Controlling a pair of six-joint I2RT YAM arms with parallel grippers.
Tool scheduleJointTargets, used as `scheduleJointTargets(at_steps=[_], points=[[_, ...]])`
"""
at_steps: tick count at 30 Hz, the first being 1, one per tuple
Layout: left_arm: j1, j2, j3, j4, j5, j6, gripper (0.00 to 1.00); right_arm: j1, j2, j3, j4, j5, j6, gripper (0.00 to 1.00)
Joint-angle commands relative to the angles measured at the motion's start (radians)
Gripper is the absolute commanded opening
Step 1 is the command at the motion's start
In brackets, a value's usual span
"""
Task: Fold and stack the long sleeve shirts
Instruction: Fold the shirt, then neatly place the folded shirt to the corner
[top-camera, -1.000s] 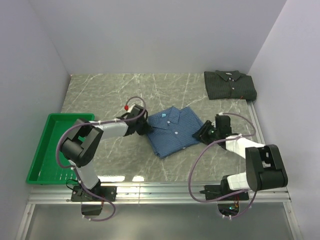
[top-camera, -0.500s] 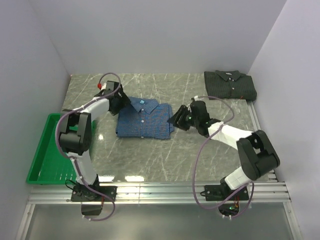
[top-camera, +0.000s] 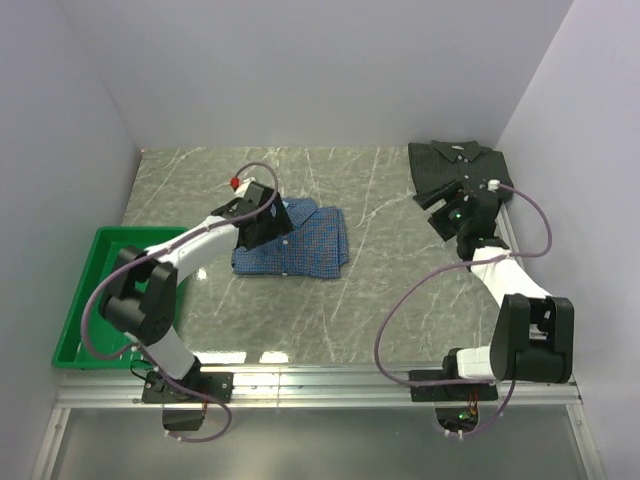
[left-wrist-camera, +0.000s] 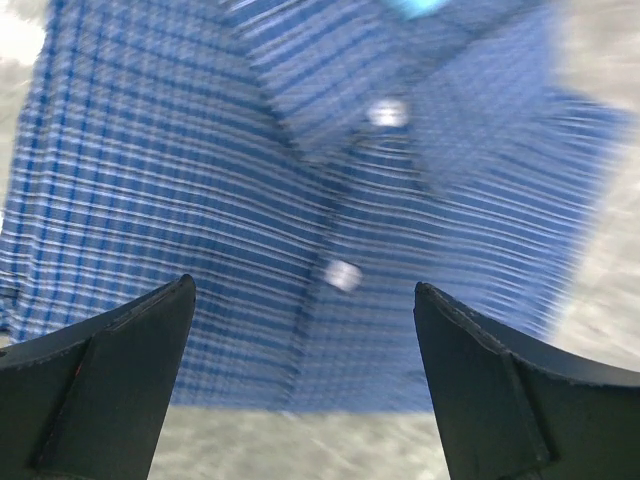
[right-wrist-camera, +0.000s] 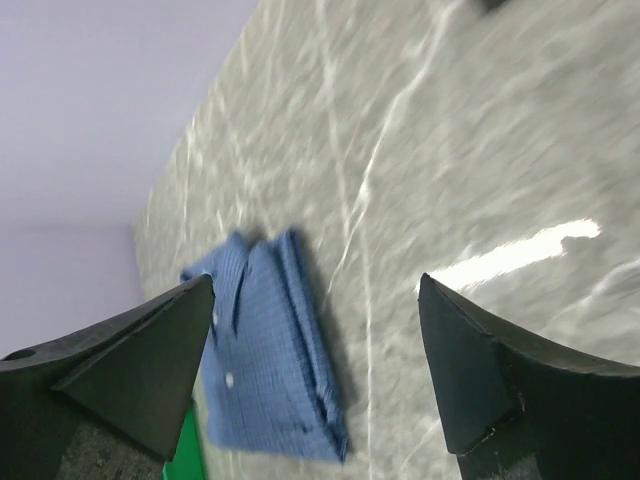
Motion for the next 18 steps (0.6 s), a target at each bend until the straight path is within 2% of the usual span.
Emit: scheduleJointTargets(at_steps=[1, 7, 12, 18], points=[[0.014, 0.077, -0.008, -0.018, -0.069, 0.008, 0.98, -0.076, 0.046, 0.041, 0.040, 0.027, 0.020, 0.90], [0.035, 0.176, 0.024, -0.034, -0.092, 0.014, 0.98, -0.176, 0.197, 0.070, 0.173, 0.000, 0.120, 0.88], [0.109, 0.207, 0.029, -0.040, -0.086, 0.018, 0.99, -0.237, 0.342, 0.136, 0.245, 0.003, 0.180, 0.87], [0.149, 0.138, 0.134, -0.110, -0.070, 0.064, 0.99, -0.257, 0.512, 0.219, 0.314, 0.036, 0.238, 0.86]])
